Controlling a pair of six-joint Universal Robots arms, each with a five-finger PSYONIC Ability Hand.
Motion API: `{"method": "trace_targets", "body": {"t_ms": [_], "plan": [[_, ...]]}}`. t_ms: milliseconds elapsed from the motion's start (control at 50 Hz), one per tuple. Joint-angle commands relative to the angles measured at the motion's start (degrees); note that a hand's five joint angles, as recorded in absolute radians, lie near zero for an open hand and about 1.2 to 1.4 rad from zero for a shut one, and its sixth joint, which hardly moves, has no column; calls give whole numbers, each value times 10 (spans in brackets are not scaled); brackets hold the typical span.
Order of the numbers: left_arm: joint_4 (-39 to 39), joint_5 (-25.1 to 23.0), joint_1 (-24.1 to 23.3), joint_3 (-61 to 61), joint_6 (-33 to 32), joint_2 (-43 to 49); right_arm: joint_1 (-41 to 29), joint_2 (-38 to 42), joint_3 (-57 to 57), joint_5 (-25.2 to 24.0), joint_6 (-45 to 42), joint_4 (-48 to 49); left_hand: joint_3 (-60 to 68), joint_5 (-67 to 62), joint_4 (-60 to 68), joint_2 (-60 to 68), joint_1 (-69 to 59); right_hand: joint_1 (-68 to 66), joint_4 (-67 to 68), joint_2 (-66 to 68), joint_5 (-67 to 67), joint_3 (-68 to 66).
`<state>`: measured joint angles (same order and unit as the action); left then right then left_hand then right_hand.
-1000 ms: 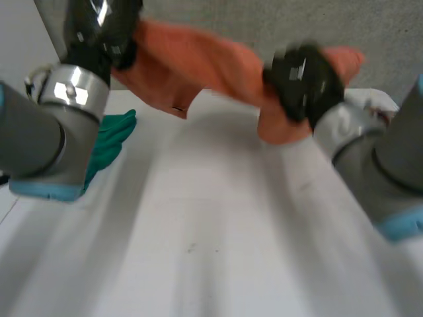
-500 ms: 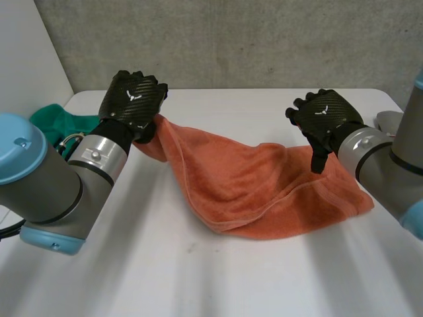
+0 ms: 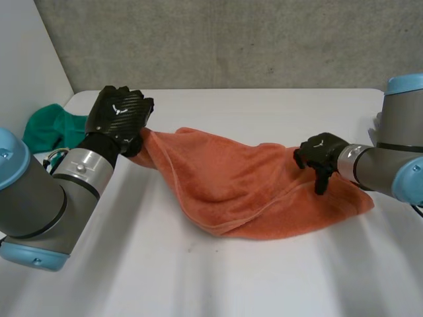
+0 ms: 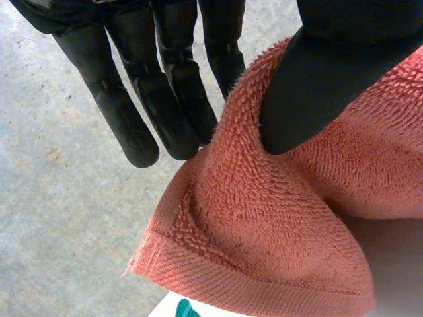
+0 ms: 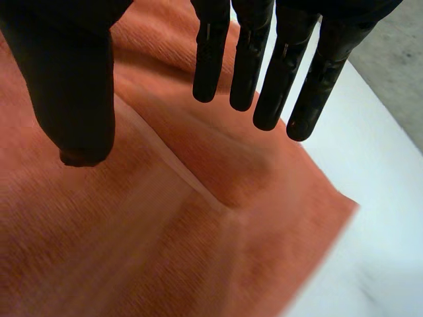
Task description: Fold the laundry.
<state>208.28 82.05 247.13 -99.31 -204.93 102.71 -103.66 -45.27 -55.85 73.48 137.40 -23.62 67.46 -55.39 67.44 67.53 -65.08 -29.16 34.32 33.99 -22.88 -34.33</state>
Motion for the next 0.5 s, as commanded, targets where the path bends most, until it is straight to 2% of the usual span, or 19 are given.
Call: {"method": "trace_targets", "body": {"t_ms": [20,260,440,500], "plan": [[0,-1,0,3,1,0,6,-7,-30,-58,52,1,90,-111,90,90,-114,-115,64,67,-78,-64],[1,-1,9,11,1,0,1,-8,-72,-67,45,2,94,-114,94,93,-117,-120,69,72,-83,-69],[0,0,24,18,1,1,1,-11,-92,-70,45,3,95,-116,96,95,-119,-273,222,225,-236,-222],[0,0,29,18,1,1,4,-16,-102,-70,45,4,95,-116,96,95,-119,-289,237,240,-251,-237]]}}
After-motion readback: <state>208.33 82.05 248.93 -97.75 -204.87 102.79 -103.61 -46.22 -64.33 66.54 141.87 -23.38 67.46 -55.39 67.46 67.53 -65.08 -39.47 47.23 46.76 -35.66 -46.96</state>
